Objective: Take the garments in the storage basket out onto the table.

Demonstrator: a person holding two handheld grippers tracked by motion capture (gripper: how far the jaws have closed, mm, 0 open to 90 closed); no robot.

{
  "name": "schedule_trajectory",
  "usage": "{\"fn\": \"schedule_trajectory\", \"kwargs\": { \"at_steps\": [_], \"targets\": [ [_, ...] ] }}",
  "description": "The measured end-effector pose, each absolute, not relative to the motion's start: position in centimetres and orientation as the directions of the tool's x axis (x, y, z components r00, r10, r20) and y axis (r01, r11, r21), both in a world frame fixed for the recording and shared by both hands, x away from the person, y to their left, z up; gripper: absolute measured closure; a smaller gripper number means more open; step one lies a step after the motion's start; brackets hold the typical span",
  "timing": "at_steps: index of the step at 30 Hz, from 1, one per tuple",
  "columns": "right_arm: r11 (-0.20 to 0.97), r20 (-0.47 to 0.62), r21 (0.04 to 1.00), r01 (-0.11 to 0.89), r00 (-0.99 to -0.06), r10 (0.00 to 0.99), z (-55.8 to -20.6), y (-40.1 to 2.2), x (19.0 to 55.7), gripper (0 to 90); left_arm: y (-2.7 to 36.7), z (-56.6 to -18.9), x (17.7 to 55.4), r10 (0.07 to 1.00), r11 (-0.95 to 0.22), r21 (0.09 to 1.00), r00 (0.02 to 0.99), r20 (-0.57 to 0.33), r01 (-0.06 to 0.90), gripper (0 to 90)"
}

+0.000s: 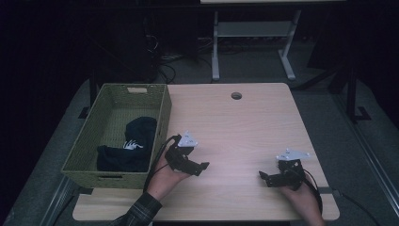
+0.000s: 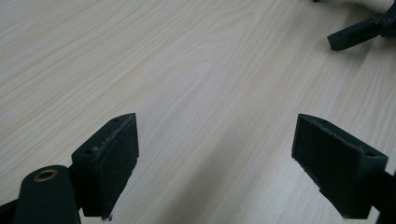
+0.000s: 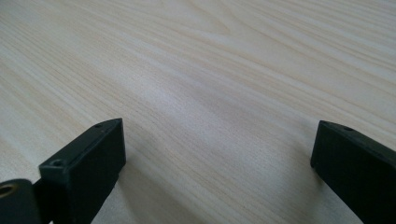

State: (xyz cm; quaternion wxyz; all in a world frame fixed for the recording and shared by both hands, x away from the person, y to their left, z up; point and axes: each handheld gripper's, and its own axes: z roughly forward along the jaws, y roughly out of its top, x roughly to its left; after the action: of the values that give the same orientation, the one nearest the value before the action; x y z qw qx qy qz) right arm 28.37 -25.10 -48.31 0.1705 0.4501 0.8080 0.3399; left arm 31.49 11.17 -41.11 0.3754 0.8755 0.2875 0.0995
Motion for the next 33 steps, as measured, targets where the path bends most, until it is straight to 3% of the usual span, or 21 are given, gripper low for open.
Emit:
{"fn": "schedule_trajectory", "kwargs": {
  "at_steps": [33],
  "targets": [
    [0.362,0.032,0.703,0.612,-0.536,0.844,-48.3,-25.1,28.4,2.8,11.3,-38.0,32.2,0.557,-0.552,0.720,0.829,-0.056,0.420,14.4]
  ]
}}
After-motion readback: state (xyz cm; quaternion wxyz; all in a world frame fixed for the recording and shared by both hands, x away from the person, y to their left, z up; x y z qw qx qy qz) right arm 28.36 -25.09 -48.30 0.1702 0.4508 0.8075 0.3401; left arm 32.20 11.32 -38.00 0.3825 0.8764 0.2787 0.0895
